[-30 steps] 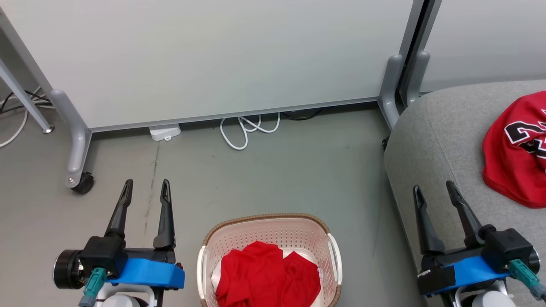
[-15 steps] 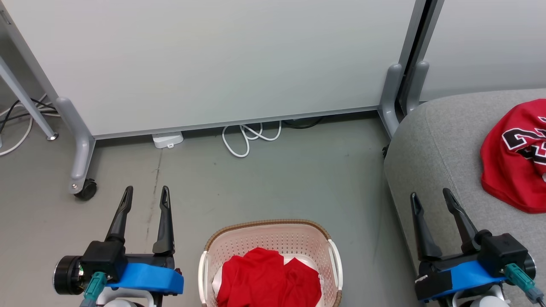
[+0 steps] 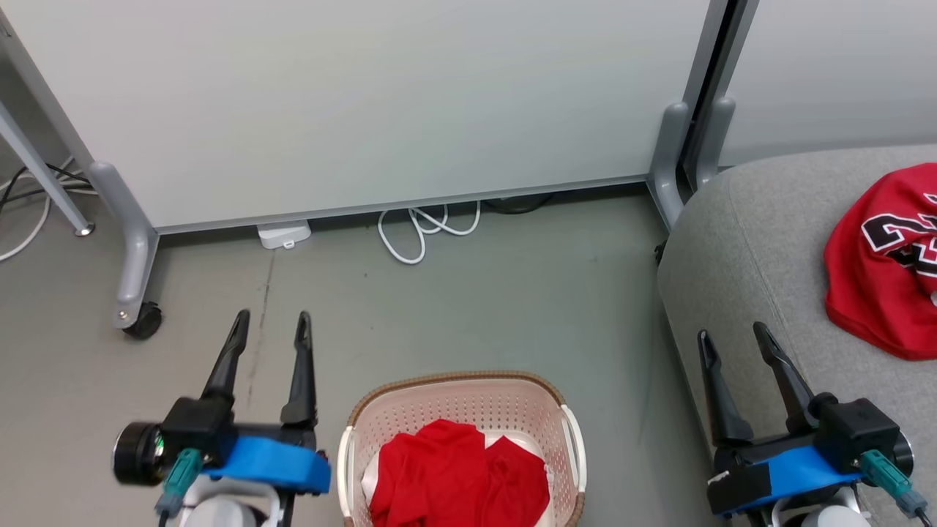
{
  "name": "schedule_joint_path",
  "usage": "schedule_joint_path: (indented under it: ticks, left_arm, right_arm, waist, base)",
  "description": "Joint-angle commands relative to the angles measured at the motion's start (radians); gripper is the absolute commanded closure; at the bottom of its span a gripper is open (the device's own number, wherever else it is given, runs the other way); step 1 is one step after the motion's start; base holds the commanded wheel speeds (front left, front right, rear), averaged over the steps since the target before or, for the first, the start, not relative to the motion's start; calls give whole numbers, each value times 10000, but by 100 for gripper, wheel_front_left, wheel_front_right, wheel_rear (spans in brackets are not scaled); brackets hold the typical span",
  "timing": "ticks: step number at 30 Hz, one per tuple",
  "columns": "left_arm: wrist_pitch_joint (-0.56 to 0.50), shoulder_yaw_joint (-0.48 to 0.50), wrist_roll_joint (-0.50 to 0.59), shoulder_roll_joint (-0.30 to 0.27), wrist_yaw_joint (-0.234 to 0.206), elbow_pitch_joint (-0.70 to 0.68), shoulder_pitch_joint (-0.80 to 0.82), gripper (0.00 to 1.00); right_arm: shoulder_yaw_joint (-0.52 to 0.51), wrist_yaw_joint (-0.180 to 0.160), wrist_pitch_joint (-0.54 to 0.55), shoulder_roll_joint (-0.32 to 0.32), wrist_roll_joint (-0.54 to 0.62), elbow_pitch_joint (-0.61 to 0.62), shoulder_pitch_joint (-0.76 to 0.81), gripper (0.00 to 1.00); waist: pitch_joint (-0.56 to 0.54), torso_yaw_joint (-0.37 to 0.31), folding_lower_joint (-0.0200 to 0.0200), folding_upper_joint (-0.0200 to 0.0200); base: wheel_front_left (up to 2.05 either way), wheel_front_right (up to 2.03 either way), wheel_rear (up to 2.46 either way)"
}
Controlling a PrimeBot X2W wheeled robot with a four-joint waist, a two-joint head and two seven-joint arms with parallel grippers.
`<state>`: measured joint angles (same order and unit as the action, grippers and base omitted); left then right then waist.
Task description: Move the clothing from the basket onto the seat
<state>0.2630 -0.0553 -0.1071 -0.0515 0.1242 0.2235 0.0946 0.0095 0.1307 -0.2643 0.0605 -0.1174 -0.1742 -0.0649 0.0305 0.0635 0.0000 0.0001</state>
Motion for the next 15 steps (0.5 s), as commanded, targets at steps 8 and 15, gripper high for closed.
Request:
schedule_joint_path:
  ticks: [8,15]
  left_arm:
    - [27,-1696,-398,-560,67,1653,1846,0]
    - [27,-3437,-690,-1271,66,3200,3614,0]
  right_arm:
    - [200,1,-1,151,19,203,-867,0]
    - [305,1,-1,125,34,558,-1960,0]
  waist:
    - [1001,-653,0,-1]
    - [2581,-1481,0,-1]
  base:
    - [0,0,0]
    - [0,0,0]
